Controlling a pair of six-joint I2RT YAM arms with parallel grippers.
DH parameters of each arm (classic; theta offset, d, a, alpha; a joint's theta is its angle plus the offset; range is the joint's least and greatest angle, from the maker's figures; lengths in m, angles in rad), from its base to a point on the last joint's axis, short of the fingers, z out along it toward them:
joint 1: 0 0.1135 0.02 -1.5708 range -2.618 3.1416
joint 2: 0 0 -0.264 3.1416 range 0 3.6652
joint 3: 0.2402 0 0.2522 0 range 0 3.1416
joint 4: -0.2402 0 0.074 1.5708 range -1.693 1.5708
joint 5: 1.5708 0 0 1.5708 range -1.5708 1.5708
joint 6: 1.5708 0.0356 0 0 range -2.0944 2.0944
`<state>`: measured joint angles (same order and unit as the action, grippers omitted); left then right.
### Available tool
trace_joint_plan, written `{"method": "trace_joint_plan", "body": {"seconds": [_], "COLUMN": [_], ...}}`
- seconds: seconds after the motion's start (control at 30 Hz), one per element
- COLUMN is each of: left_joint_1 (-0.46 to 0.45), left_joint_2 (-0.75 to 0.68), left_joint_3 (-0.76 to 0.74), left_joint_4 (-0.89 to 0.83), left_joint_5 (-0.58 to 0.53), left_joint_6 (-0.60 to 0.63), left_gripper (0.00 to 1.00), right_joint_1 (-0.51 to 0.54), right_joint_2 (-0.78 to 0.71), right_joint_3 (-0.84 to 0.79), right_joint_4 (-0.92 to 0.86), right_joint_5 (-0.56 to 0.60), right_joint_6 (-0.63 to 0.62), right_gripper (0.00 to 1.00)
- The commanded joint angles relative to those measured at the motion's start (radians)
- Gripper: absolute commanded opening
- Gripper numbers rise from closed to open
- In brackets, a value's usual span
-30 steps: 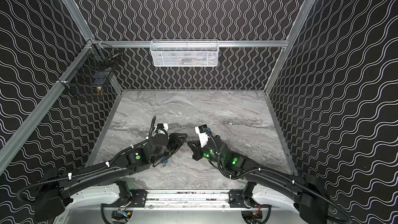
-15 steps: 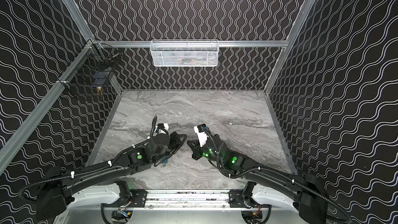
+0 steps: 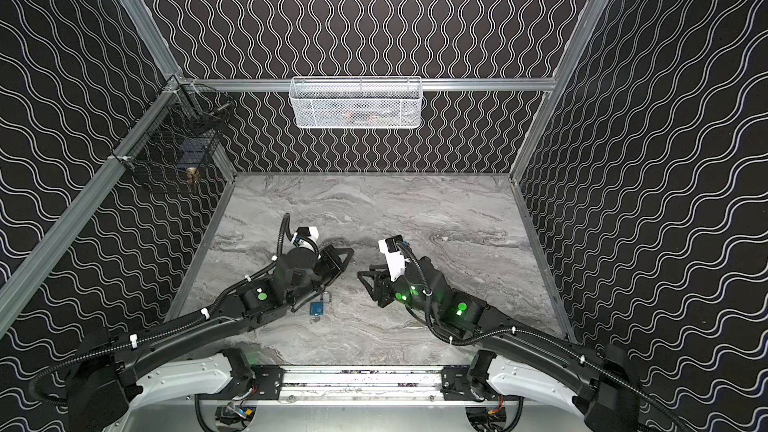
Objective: Unlock with the key
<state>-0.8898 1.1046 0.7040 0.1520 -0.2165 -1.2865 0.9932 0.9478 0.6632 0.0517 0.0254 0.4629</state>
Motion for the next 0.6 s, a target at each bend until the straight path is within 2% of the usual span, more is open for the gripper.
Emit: {"method": "trace_joint_plan", "body": {"seconds": [0.0, 0.07, 0.13, 0.27, 0.33, 0.47, 0.57], "left_joint_1": [0.059, 0.113, 0.144, 0.152, 0.152, 0.152, 0.152], "left_joint_2": [0.007, 0.031, 0.038, 0.045, 0.047, 0.041, 0.034], "left_joint_3": [-0.028, -0.026, -0.03, -0.063, -0.061, -0.069, -0.066], "left_joint_4": [0.16, 0.222, 0.264, 0.396, 0.402, 0.433, 0.446], "left_joint_5": [0.155, 0.273, 0.337, 0.377, 0.382, 0.398, 0.408], "left_joint_6": [0.128, 0.192, 0.231, 0.284, 0.303, 0.317, 0.326], "left_gripper": [0.0, 0.0, 0.0, 0.0, 0.0, 0.0, 0.0], "right_joint_1": [-0.01, -0.031, -0.068, -0.211, -0.263, -0.316, -0.33], "right_joint_2": [-0.016, -0.014, -0.005, 0.002, 0.019, 0.061, 0.088], "right_joint_3": [0.037, 0.073, 0.105, 0.088, 0.078, 0.086, 0.079], "right_joint_4": [-0.052, -0.078, -0.1, 0.006, 0.066, 0.125, 0.163], "right_joint_5": [-0.072, -0.14, -0.202, -0.417, -0.493, -0.583, -0.598], "right_joint_6": [0.029, 0.042, 0.073, 0.182, 0.204, 0.203, 0.208], "right_gripper": [0.53, 0.58, 0.6, 0.61, 0.61, 0.6, 0.59]}}
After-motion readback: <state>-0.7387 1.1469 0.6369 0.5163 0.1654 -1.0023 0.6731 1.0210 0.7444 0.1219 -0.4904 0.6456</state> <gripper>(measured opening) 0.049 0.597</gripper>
